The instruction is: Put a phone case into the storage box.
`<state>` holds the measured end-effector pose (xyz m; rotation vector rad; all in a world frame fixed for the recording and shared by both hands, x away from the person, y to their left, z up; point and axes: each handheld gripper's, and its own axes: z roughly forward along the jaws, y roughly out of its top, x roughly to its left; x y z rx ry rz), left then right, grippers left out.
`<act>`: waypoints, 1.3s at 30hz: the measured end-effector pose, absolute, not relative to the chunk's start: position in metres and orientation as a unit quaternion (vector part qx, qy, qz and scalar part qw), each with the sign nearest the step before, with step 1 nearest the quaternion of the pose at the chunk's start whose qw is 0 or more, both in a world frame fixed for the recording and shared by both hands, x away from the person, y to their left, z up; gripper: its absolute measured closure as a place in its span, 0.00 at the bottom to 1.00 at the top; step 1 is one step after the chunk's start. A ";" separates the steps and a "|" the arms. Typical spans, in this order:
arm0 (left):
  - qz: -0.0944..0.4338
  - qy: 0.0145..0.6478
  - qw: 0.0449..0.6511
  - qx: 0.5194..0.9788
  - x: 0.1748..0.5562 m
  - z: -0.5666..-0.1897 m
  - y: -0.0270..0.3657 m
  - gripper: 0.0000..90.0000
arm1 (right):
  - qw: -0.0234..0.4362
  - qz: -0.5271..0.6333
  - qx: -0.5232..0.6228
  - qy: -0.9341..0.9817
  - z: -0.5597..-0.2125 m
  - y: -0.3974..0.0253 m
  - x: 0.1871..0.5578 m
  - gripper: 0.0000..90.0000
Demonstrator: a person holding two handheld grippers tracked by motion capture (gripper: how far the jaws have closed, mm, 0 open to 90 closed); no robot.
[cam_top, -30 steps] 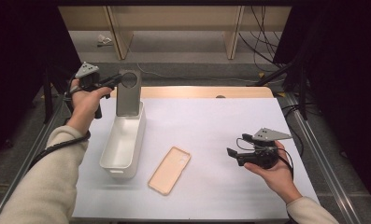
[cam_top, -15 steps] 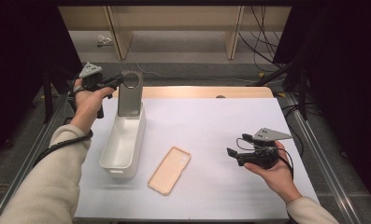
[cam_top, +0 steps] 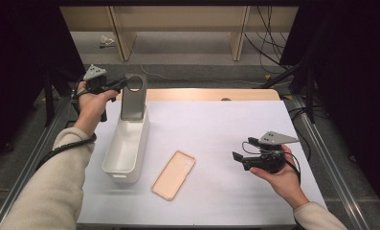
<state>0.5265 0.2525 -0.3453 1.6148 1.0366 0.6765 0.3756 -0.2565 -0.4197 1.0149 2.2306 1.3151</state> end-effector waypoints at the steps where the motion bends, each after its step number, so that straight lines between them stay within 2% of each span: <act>1: 0.283 0.434 0.525 0.676 0.527 -0.346 0.253 0.91 | 0.180 0.466 0.358 0.789 -0.420 -0.257 0.375 0.18; 39: 0.267 0.459 0.512 0.675 0.538 -0.372 0.255 0.91 | 0.178 0.470 0.360 0.786 -0.419 -0.257 0.375 0.18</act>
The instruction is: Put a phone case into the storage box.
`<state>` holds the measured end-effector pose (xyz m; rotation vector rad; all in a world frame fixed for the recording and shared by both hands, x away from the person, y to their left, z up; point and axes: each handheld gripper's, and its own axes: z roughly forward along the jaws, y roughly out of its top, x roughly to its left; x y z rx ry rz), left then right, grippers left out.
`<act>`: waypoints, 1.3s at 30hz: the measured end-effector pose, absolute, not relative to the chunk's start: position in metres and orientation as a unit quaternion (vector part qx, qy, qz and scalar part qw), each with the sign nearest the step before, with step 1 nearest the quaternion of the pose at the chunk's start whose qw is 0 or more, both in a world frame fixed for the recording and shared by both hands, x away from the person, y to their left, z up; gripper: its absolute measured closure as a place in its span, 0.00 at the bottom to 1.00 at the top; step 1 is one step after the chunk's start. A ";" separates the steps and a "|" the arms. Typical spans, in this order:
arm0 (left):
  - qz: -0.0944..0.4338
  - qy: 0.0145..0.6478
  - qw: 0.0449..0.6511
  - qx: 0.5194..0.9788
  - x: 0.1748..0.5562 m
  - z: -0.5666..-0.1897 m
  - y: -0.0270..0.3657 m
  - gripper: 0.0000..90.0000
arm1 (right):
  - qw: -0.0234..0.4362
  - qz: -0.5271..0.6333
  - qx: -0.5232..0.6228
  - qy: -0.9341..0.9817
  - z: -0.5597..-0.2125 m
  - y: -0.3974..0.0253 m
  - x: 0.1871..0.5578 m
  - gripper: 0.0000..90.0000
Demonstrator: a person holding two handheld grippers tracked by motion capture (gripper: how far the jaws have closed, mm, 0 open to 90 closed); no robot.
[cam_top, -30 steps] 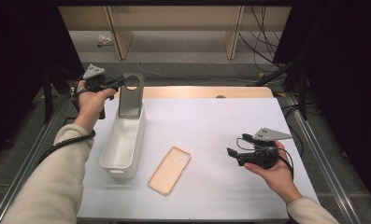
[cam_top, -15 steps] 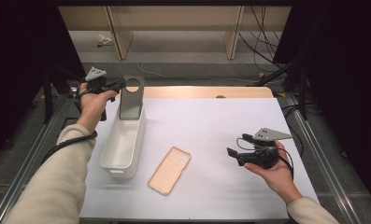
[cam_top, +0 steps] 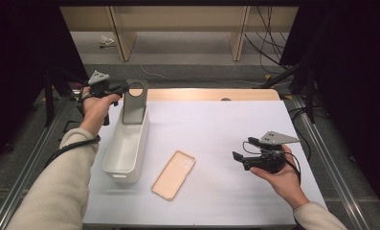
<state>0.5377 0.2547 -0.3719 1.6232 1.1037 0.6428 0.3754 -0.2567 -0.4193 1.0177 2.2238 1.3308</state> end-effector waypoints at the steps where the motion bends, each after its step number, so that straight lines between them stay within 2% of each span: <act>1: 0.267 0.459 0.512 0.675 0.538 -0.372 0.255 0.91 | 0.178 0.471 0.360 0.786 -0.419 -0.257 0.375 0.18; 39: 0.264 0.477 0.490 0.680 0.543 -0.393 0.259 0.90 | 0.176 0.469 0.360 0.787 -0.420 -0.257 0.376 0.18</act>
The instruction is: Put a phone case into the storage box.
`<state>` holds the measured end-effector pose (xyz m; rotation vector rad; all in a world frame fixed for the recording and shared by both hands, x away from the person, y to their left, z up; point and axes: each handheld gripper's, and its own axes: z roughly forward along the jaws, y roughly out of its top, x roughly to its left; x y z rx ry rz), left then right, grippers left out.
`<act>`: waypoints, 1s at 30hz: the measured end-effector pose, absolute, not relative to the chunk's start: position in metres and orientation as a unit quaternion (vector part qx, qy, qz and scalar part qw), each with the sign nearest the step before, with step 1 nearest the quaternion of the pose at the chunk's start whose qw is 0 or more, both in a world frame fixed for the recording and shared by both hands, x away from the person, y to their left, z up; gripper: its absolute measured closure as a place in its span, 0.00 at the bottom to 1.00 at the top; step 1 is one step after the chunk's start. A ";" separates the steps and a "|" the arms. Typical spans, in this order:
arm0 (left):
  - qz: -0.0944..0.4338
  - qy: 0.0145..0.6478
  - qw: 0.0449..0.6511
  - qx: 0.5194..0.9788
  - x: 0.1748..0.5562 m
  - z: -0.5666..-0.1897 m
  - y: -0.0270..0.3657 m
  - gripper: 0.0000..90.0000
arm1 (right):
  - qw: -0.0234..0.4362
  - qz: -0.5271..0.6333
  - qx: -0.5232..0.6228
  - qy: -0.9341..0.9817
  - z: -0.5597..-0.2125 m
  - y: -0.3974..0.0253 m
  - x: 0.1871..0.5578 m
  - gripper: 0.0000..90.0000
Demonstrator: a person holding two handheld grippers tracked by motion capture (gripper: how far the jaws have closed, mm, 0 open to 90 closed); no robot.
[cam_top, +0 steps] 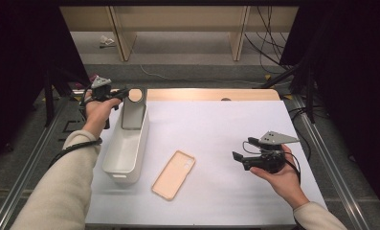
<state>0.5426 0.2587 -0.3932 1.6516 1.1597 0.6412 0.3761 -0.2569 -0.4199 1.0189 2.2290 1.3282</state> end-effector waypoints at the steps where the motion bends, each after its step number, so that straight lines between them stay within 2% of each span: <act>1: 0.265 0.477 0.489 0.681 0.543 -0.394 0.259 0.90 | 0.176 0.469 0.360 0.787 -0.420 -0.257 0.376 0.18; 30: 0.273 0.491 0.445 0.698 0.543 -0.405 0.262 0.84 | 0.176 0.469 0.360 0.787 -0.420 -0.257 0.376 0.18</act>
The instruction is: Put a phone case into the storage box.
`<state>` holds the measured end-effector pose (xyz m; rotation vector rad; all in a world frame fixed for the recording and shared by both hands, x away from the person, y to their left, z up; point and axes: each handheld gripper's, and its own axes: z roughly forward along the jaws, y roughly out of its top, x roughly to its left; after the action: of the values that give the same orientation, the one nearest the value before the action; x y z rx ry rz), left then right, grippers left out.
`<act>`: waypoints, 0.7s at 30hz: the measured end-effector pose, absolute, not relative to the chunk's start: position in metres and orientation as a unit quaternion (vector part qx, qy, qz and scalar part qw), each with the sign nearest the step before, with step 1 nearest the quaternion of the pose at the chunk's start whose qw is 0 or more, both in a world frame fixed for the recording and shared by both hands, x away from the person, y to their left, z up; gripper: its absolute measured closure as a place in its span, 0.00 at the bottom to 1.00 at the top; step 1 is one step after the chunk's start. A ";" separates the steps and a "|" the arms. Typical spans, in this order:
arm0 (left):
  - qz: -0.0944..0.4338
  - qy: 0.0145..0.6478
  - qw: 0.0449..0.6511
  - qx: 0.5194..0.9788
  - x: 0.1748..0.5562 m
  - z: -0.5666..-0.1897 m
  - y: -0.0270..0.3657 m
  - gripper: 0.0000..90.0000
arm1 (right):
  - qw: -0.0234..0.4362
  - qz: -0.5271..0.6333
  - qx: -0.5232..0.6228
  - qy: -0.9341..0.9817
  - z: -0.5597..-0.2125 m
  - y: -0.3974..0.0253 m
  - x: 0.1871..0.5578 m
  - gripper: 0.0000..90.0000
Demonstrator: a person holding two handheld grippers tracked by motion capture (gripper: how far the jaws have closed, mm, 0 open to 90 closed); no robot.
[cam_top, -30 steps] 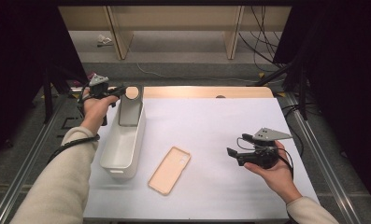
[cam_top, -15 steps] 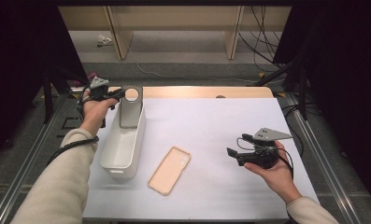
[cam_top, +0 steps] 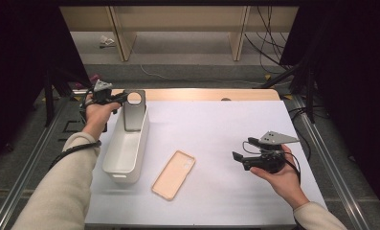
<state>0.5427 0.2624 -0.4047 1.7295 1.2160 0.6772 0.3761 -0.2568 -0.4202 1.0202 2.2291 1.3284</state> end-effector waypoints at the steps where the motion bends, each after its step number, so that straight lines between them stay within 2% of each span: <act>1: 0.275 0.493 0.440 0.698 0.543 -0.404 0.262 0.83 | 0.176 0.469 0.360 0.787 -0.420 -0.257 0.376 0.18; 6: 0.278 0.503 0.420 0.702 0.543 -0.404 0.260 0.77 | 0.176 0.469 0.359 0.788 -0.420 -0.257 0.376 0.18; 15: 0.274 0.523 0.398 0.702 0.543 -0.403 0.261 0.52 | 0.175 0.468 0.361 0.788 -0.420 -0.256 0.376 0.18; 21: 0.271 0.535 0.384 0.702 0.538 -0.399 0.263 0.33 | 0.175 0.469 0.361 0.787 -0.420 -0.256 0.376 0.18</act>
<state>0.5383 0.2628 -0.3994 1.7897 1.3631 0.6919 0.3762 -0.2565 -0.4202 1.0237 2.2301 1.3277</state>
